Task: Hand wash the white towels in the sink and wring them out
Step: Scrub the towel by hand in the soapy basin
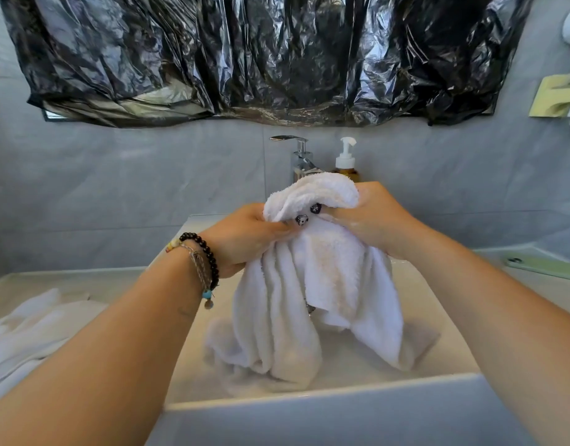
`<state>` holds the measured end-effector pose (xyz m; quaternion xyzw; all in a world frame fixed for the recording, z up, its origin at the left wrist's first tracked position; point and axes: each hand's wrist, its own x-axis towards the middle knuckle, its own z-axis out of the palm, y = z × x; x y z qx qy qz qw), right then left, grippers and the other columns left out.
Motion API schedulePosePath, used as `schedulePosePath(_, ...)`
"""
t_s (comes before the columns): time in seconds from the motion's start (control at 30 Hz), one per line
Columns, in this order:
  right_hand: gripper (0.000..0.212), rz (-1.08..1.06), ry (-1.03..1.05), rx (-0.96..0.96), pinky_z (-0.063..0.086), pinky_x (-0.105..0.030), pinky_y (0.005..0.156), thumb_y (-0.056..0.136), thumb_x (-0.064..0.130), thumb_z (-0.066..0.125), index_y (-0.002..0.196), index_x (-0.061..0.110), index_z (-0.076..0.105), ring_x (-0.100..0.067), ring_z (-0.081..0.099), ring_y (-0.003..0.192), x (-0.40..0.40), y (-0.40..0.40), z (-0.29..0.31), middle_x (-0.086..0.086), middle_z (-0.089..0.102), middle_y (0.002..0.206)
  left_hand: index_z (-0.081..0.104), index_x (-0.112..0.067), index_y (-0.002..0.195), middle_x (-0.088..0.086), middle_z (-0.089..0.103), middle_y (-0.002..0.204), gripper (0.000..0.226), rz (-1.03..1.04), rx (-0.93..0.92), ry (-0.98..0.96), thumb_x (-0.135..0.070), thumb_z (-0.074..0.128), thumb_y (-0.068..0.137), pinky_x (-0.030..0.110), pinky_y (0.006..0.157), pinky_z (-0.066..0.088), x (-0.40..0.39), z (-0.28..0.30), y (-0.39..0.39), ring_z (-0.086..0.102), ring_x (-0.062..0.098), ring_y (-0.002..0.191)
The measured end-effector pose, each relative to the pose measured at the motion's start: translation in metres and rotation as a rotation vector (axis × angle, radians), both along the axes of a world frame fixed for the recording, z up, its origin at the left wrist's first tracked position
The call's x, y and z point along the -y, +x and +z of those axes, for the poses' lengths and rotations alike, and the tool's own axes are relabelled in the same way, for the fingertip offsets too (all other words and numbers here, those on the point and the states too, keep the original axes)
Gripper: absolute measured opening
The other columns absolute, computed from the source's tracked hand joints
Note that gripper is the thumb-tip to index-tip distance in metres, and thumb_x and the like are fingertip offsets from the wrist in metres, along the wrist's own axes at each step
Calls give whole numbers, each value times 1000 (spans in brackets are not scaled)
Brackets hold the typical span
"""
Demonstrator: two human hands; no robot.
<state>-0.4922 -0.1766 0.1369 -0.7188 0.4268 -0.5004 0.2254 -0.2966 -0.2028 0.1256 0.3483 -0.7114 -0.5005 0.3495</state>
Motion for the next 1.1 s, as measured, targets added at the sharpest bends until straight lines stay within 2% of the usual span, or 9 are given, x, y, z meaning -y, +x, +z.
schedulePosePath(0.07, 18, -73, -66, -8, 39, -1, 59, 87, 8, 69, 78, 22, 63, 18, 57, 61, 2, 7, -2, 32, 62, 58, 69, -8, 107, 9, 75, 101, 15, 84, -46, -68, -7, 57, 97, 32, 78, 60, -3, 0, -3, 72, 22, 87)
schedulePosePath(0.2, 31, -197, 33, 107, 40, -15, 53, 87, 27, 71, 85, -4, 68, -11, 55, 64, 7, 15, -5, -9, 65, 71, 71, -13, 107, 9, 75, 104, 16, 253, -117, -169, -13, 57, 99, 43, 89, 58, -9, 1, -15, 71, 26, 99)
schedulePosePath(0.37, 13, 145, 392, 373, 55, -31, 80, 86, 20, 70, 98, 16, 71, -23, 69, 96, -1, 7, -10, -8, 73, 100, 73, -22, 94, 1, 76, 95, 7, 315, -226, -146, -24, 66, 94, 42, 88, 59, -16, 3, -23, 73, 19, 92)
schedulePosePath(0.5, 35, 334, 621, 105, 57, -34, 81, 79, 7, 74, 112, 16, 67, -24, 70, 101, -9, 11, -11, -9, 72, 109, 72, -19, 93, 6, 76, 97, 7, 398, -349, -44, -25, 69, 92, 49, 91, 57, -11, 3, -15, 72, 26, 95)
schedulePosePath(0.6, 32, 209, 512, 41, 57, -32, 82, 78, 10, 76, 108, 18, 69, -21, 70, 100, -7, 11, -7, -4, 74, 105, 72, -13, 103, 10, 76, 101, 18, 353, -401, 42, -26, 69, 92, 48, 90, 57, -9, 3, -10, 72, 28, 97)
schedulePosePath(0.7, 15, -11, 257, 188, 54, -32, 86, 82, 13, 73, 95, 20, 72, -18, 69, 96, 2, 0, -4, 0, 75, 96, 71, -8, 109, 15, 75, 106, 21, 253, -375, 45, -21, 66, 94, 41, 85, 59, -8, 6, -7, 72, 28, 95)
schedulePosePath(0.83, 11, 55, 238, 289, 54, -26, 78, 92, 12, 61, 96, 17, 71, -13, 70, 88, 0, -11, 2, 1, 75, 92, 70, -7, 111, 19, 73, 109, 21, -18, -130, 133, -13, 68, 91, 36, 77, 59, -15, 7, -6, 71, 28, 90)
schedulePosePath(0.97, 6, -56, 182, 265, 55, -24, 74, 89, 18, 67, 93, 20, 71, -13, 70, 89, -2, -12, 2, 3, 74, 90, 63, -12, 125, 15, 70, 120, 44, -332, 90, 246, -12, 72, 82, 40, 91, 56, -14, 4, -1, 68, 32, 108)
schedulePosePath(1.1, 6, -244, 20, 377, 48, -28, 68, 85, 18, 73, 81, 22, 70, -14, 60, 78, 0, -13, 5, 0, 68, 82, 65, -11, 118, 11, 73, 111, 33, -376, -45, 287, -13, 63, 85, 34, 81, 59, -13, 2, 1, 72, 24, 96)
